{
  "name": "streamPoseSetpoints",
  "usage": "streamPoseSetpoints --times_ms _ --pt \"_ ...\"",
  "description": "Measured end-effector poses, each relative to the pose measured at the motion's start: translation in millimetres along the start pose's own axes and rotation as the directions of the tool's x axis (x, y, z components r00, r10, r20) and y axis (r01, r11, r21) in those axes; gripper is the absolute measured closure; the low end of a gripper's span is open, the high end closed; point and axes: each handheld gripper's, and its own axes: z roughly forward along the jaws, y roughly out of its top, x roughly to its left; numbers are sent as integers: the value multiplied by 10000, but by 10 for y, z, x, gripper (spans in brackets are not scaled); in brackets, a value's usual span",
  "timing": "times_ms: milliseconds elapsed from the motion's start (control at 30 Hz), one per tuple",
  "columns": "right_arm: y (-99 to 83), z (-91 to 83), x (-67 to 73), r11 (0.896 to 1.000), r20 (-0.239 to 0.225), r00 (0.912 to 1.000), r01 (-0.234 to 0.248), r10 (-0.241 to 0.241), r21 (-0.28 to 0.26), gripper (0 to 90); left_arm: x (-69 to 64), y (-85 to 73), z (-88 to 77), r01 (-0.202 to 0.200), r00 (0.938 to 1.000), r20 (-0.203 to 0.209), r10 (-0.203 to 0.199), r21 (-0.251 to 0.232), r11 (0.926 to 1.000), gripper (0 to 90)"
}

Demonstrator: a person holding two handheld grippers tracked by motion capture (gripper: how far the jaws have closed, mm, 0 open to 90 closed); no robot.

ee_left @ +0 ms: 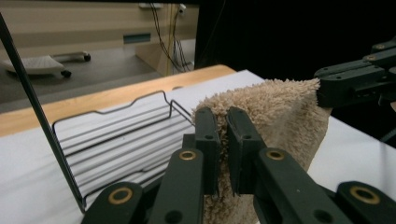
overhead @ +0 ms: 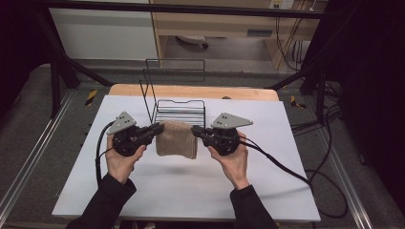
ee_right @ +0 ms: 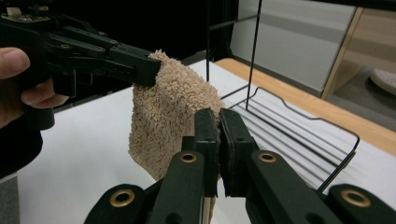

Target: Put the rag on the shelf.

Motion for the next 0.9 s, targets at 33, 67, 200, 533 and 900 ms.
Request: streamPoseSetpoints --times_ms 33,67,200,533,900 --pt "25 -14 -4 10000 51 10000 38 -37 -77 870 -4 25 1 -25 10000 -19 25 -75 10000 835" --pt "45 -24 -7 9999 90 9999 58 -57 -151 870 -4 25 1 -25 10000 -19 25 -75 10000 836" --pt "114 -56 -22 9989 218 9997 112 -102 -453 869 -7 136 18 -72 10000 -55 70 -385 9992 836" --pt "297 -101 -83 9954 539 9980 368 -321 -886 869 -5 316 55 -53 9999 -116 44 -835 9965 836" --pt "501 -123 -114 9890 774 9956 620 -519 -1342 870 24 499 51 -117 9997 -215 87 -1431 9896 837"
